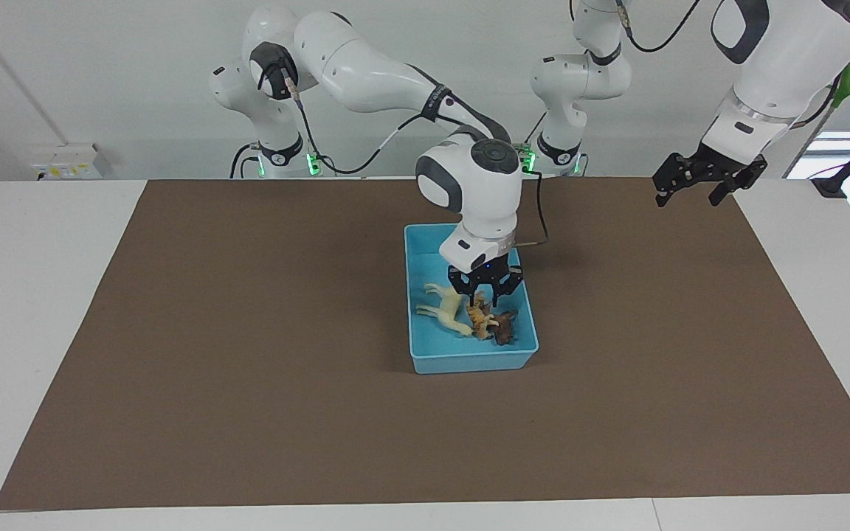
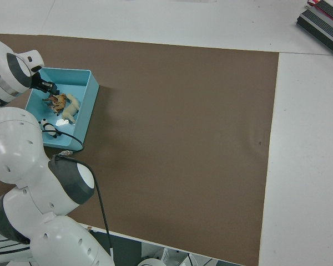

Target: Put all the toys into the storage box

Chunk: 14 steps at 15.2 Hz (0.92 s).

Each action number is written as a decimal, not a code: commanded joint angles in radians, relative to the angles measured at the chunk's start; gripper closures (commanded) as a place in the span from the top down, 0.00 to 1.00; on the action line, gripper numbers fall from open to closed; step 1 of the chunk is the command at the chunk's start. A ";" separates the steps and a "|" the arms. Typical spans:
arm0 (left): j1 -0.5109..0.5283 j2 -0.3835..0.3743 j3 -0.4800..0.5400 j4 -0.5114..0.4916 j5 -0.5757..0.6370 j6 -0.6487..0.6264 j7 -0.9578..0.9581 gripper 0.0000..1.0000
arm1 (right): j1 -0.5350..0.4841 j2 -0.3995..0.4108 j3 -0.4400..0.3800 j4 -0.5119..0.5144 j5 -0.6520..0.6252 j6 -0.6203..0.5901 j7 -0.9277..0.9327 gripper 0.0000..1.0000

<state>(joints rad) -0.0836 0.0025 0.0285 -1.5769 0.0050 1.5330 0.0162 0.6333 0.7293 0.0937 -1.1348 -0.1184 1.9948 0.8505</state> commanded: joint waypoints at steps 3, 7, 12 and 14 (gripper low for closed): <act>0.005 -0.029 -0.001 -0.035 -0.011 0.018 0.013 1.00 | -0.015 0.010 0.001 0.018 -0.021 -0.017 0.007 0.63; 0.005 -0.029 -0.001 -0.035 -0.011 0.018 0.013 1.00 | -0.072 -0.042 0.000 0.014 -0.027 -0.037 -0.008 0.99; 0.005 -0.029 -0.001 -0.035 -0.011 0.018 0.013 1.00 | -0.196 -0.246 0.001 -0.094 -0.018 -0.209 -0.220 1.00; 0.005 -0.029 -0.001 -0.035 -0.011 0.018 0.013 1.00 | -0.263 -0.344 0.003 -0.176 -0.010 -0.264 -0.328 1.00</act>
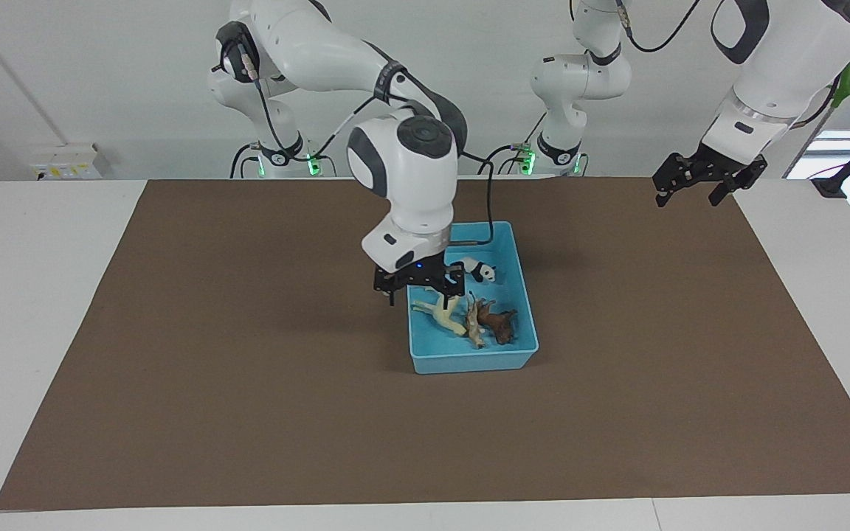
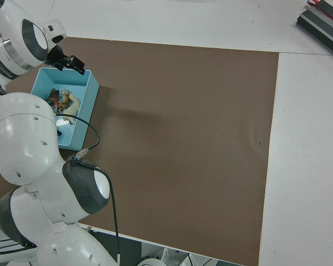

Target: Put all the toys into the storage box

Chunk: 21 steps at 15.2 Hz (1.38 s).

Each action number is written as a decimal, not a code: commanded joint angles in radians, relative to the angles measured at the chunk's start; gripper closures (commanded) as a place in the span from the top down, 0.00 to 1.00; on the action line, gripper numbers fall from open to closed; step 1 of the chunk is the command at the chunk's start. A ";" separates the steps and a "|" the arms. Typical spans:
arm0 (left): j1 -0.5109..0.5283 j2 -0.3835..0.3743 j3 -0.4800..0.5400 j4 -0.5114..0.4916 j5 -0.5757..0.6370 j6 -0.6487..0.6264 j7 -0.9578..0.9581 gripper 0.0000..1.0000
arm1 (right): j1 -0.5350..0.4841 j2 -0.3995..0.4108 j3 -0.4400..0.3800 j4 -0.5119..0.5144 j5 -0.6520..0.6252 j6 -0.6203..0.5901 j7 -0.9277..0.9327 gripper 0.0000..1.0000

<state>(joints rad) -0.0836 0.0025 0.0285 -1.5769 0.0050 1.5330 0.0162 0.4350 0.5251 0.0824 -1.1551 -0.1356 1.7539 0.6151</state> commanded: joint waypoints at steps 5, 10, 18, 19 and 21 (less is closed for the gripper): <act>0.005 -0.029 -0.001 -0.035 -0.011 0.018 0.013 1.00 | -0.280 -0.339 0.014 -0.227 0.083 -0.103 -0.356 1.00; 0.005 -0.029 -0.001 -0.035 -0.011 0.018 0.013 1.00 | -0.395 -0.457 0.014 -0.227 0.086 -0.238 -0.494 1.00; 0.005 -0.029 -0.001 -0.035 -0.011 0.018 0.013 1.00 | -0.550 -0.668 0.013 -0.679 0.114 0.025 -0.652 1.00; 0.005 -0.029 -0.001 -0.035 -0.011 0.018 0.013 1.00 | -0.553 -0.662 0.013 -0.673 0.114 0.004 -0.652 1.00; 0.005 -0.029 -0.001 -0.035 -0.011 0.018 0.013 1.00 | -0.555 -0.654 0.013 -0.660 0.114 -0.010 -0.650 1.00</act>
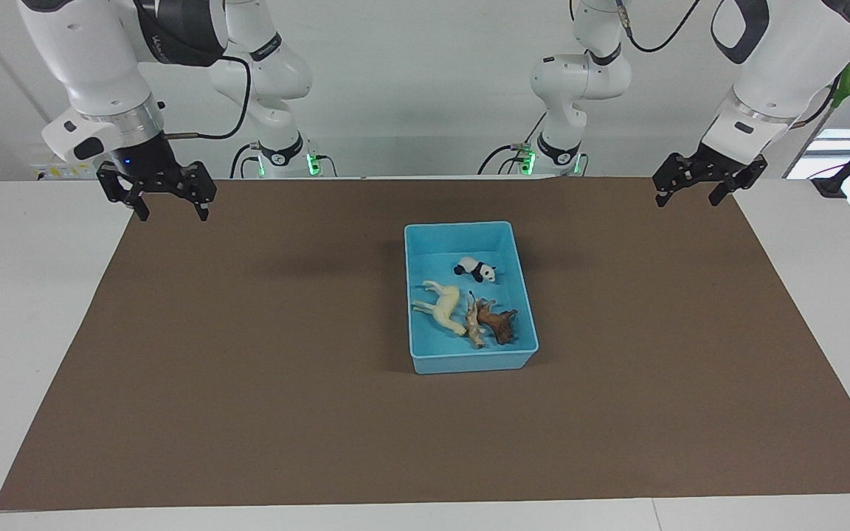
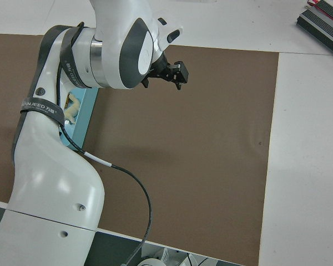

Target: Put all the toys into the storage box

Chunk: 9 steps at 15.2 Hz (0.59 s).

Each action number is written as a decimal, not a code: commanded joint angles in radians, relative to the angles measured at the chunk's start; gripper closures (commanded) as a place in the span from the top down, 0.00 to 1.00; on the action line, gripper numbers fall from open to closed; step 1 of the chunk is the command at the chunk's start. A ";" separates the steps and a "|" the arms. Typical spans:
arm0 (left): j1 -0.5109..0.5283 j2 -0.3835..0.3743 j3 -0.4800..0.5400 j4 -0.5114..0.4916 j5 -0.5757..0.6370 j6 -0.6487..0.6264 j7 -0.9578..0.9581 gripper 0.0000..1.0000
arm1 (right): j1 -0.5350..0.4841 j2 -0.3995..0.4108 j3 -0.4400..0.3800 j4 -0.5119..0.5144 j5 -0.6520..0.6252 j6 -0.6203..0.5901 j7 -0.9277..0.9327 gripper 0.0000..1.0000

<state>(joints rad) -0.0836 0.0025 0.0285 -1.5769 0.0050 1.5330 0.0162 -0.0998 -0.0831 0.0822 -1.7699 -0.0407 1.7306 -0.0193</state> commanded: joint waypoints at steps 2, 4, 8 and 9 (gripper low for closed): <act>0.005 -0.029 -0.001 -0.035 -0.011 0.018 0.013 1.00 | -0.020 0.003 0.013 0.028 0.024 -0.043 -0.016 1.00; 0.005 -0.029 -0.001 -0.035 -0.011 0.018 0.013 1.00 | -0.020 0.045 0.011 0.098 0.024 -0.094 -0.016 1.00; 0.005 -0.029 -0.001 -0.035 -0.011 0.018 0.013 1.00 | -0.040 0.048 0.011 0.096 0.033 -0.089 -0.011 1.00; 0.005 -0.029 -0.001 -0.035 -0.011 0.018 0.013 1.00 | -0.046 0.048 0.011 0.093 0.062 -0.089 -0.008 1.00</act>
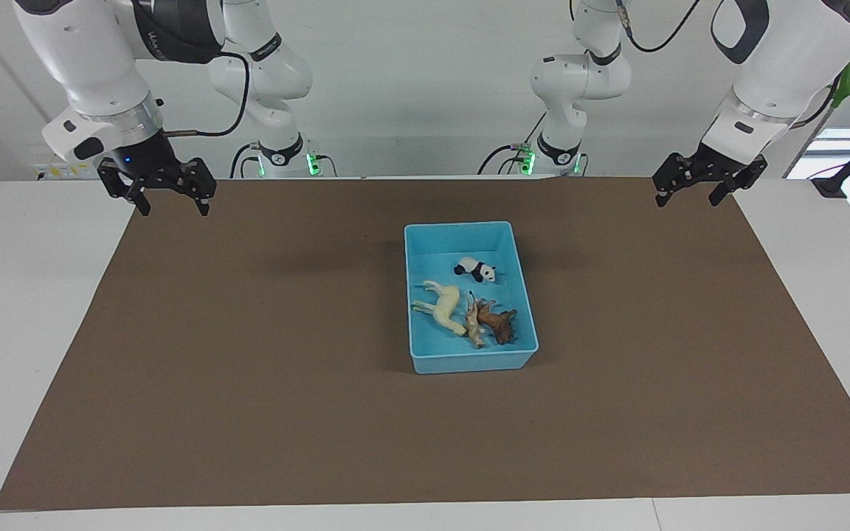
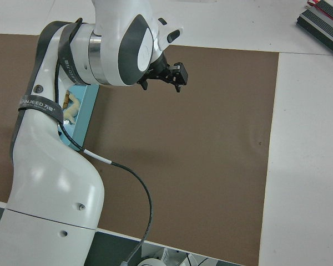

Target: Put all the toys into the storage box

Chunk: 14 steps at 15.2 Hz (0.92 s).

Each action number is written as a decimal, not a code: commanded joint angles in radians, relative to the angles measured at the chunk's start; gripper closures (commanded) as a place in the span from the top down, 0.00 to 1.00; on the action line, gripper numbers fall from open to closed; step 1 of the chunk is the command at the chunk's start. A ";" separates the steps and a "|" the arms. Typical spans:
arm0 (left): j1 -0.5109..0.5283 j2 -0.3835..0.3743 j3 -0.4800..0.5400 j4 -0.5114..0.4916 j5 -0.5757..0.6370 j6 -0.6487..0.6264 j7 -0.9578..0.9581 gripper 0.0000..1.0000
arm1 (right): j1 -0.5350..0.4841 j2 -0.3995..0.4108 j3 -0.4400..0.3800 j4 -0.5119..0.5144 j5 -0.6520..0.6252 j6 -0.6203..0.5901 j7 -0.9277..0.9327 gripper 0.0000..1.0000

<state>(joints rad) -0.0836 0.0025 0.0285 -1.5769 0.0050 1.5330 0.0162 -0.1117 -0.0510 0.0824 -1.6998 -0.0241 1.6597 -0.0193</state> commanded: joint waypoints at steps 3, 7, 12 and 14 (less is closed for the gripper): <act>0.005 -0.029 -0.001 -0.035 -0.011 0.018 0.013 1.00 | -0.048 0.014 0.011 0.019 0.059 -0.018 -0.008 1.00; 0.005 -0.029 -0.001 -0.035 -0.011 0.018 0.013 1.00 | -0.048 0.013 0.011 0.016 0.050 -0.031 -0.019 1.00; 0.005 -0.029 -0.001 -0.035 -0.011 0.018 0.013 1.00 | -0.042 0.006 0.011 0.005 0.042 -0.043 -0.042 1.00; 0.005 -0.029 -0.001 -0.035 -0.011 0.018 0.013 1.00 | -0.043 0.005 0.011 0.003 0.044 -0.046 -0.041 1.00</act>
<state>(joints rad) -0.0836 0.0025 0.0285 -1.5770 0.0050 1.5330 0.0162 -0.1409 -0.0451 0.0847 -1.6997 0.0137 1.6317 -0.0308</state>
